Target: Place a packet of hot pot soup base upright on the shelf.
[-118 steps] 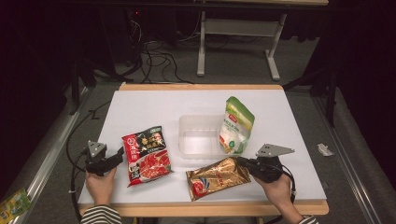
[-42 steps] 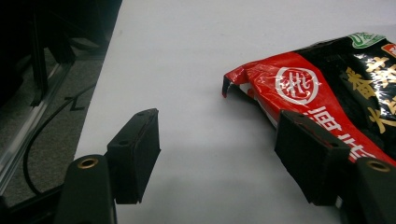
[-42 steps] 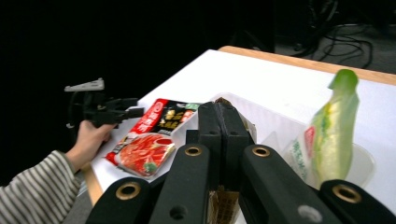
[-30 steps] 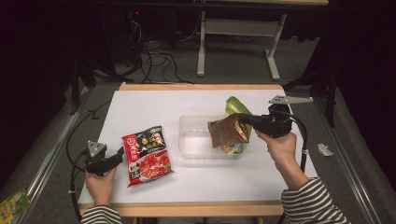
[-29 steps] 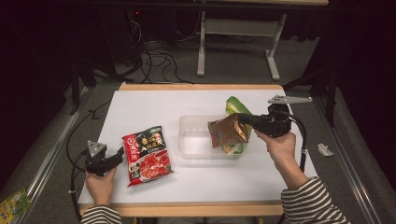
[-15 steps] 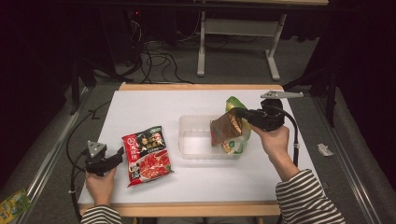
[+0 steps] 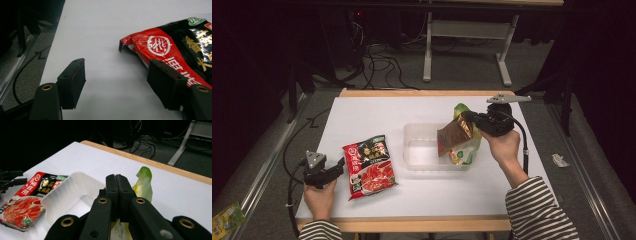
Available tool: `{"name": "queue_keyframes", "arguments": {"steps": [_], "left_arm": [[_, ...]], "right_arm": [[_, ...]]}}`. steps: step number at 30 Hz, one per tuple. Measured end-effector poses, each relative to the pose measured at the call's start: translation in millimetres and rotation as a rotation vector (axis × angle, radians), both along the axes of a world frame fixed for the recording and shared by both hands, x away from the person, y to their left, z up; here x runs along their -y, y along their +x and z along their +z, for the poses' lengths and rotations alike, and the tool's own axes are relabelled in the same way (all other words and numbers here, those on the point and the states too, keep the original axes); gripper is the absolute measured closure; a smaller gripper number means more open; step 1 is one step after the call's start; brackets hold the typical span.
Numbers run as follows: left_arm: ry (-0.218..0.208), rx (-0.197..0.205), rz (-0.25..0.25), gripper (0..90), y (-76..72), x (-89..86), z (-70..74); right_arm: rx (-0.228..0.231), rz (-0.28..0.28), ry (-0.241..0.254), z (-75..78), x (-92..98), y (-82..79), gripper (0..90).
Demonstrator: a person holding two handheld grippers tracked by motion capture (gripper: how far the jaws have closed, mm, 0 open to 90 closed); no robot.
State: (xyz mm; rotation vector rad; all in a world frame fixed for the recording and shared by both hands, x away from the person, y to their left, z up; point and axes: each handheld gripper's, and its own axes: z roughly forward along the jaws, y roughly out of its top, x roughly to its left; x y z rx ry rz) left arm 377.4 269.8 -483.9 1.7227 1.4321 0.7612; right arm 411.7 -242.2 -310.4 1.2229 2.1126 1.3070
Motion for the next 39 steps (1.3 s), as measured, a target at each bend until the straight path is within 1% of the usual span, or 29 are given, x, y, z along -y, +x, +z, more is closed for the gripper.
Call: {"name": "queue_keyframes", "arguments": {"steps": [2,3,5,7,9,10,13,18,20,21,22,24,27,30,31,33,35,37,39], "left_arm": [[0.000,0.000,0.000,31.5,0.0,0.0,0.0],[-0.002,0.002,0.002,31.6,0.0,0.2,-0.1],[-0.002,0.003,0.002,31.6,0.0,0.3,-0.1],[-0.002,0.003,0.001,31.5,0.0,0.2,-0.1],[-0.002,0.003,0.002,31.6,-0.1,0.3,-0.1],[-0.002,0.003,0.002,31.5,-0.1,0.3,-0.1],[-0.002,0.002,0.001,31.6,0.0,0.2,-0.1],[-0.002,0.003,0.001,31.5,-0.1,0.3,-0.1],[0.000,0.004,0.000,31.6,-0.2,0.4,-0.1],[-0.001,0.003,-0.001,31.6,-0.1,0.4,-0.1],[0.001,0.001,-0.002,31.6,-0.1,0.2,0.0],[0.000,0.002,-0.004,31.6,0.0,0.3,-0.1],[0.001,0.000,-0.003,31.6,0.1,0.3,-0.1],[0.003,0.002,-0.002,31.6,0.0,0.5,-0.1],[0.003,0.001,-0.002,31.6,0.0,0.4,-0.1],[0.002,-0.001,-0.002,31.6,0.1,0.3,-0.1],[0.002,0.001,-0.002,31.6,0.0,0.4,-0.1],[0.003,0.003,-0.001,31.6,-0.2,0.5,-0.1],[0.004,0.002,-0.001,31.6,-0.2,0.3,0.0]], "right_arm": [[-0.007,-0.010,-0.010,-1.3,-1.6,1.8,90.0],[0.002,-0.005,-0.017,-1.9,-1.7,3.0,90.0],[-0.002,-0.007,-0.015,-2.5,-3.3,4.0,90.0],[0.006,-0.003,-0.032,-3.0,-5.5,5.1,90.0],[0.003,-0.003,-0.035,-3.5,-7.4,5.5,90.0],[0.011,0.001,-0.044,-4.1,-8.4,6.1,90.0],[0.003,0.002,-0.055,-6.2,-11.5,8.0,89.8],[0.013,0.002,-0.084,-8.6,-14.9,10.4,88.4],[0.027,0.009,-0.098,-9.4,-16.0,11.2,86.4],[0.022,0.006,-0.098,-9.8,-16.8,11.1,84.0],[0.031,0.012,-0.099,-10.4,-17.4,11.8,82.4],[0.030,0.016,-0.112,-11.4,-19.0,12.1,80.6],[0.047,0.023,-0.136,-12.9,-21.3,12.8,75.7],[0.036,0.026,-0.145,-15.0,-22.4,14.4,71.8],[0.024,0.023,-0.143,-15.5,-23.3,14.2,70.9],[0.029,0.023,-0.172,-17.2,-24.6,14.9,69.1],[0.041,0.028,-0.170,-16.9,-24.9,13.8,66.6],[0.063,0.031,-0.143,-13.7,-24.1,10.7,64.9],[0.096,0.032,-0.116,-8.9,-21.2,7.3,63.1]]}}
